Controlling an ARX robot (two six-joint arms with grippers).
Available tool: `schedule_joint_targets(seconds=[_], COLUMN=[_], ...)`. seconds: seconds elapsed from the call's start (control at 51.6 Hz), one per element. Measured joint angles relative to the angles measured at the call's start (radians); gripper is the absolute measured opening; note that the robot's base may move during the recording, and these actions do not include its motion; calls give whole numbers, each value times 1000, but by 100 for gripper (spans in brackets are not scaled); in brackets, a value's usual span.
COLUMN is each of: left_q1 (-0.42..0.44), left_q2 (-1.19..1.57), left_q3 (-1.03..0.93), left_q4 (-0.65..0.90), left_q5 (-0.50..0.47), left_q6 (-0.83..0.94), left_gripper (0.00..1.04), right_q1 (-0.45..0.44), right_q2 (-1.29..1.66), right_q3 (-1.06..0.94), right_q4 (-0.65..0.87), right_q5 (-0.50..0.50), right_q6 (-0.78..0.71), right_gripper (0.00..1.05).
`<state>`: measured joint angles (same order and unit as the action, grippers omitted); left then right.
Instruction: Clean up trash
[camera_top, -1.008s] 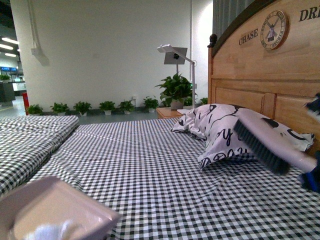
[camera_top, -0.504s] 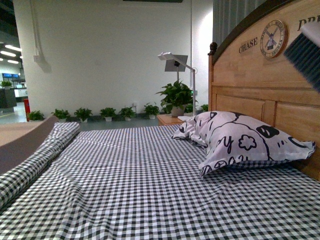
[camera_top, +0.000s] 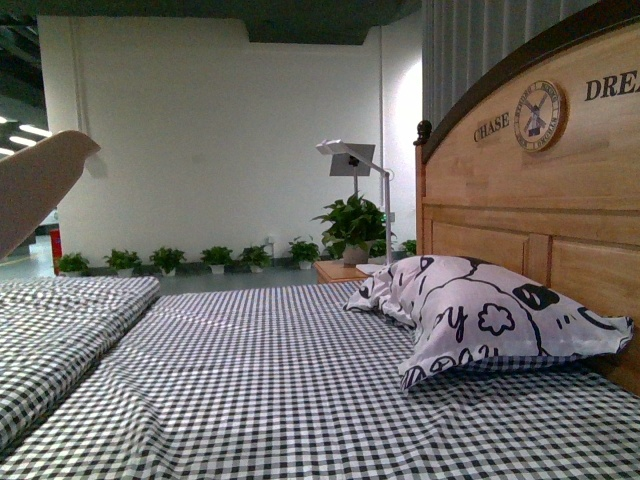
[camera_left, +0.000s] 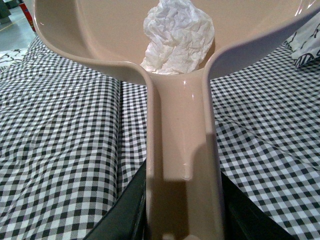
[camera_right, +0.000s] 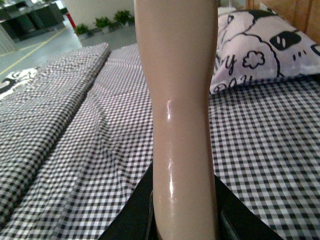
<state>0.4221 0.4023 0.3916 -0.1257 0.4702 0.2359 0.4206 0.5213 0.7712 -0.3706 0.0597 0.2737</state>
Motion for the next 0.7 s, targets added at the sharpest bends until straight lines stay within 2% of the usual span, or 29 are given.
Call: schedule_joint_targets(seconds=[0.116,0.291,0.484,0.698], left_q1=[51,77,95,89], left_q2=[-63,-63,-63,-63], left_q3=[0,0,-5,-6], left_q4=[-51,-57,-58,-64], left_q5=[112,192,214,214], left_q6=[-7,-12,-13,-13], left_gripper=[27,27,27,27], right_q1=[11,-26,-53,-23], right_q2=[-11,-19,-36,-28], right_q3=[-2,-16,-24,-24], right_q4=[8,14,0,-20], right_q5=[74,145,185,214], right_q6=[0,6,18,16], right_gripper=[19,19,19,19])
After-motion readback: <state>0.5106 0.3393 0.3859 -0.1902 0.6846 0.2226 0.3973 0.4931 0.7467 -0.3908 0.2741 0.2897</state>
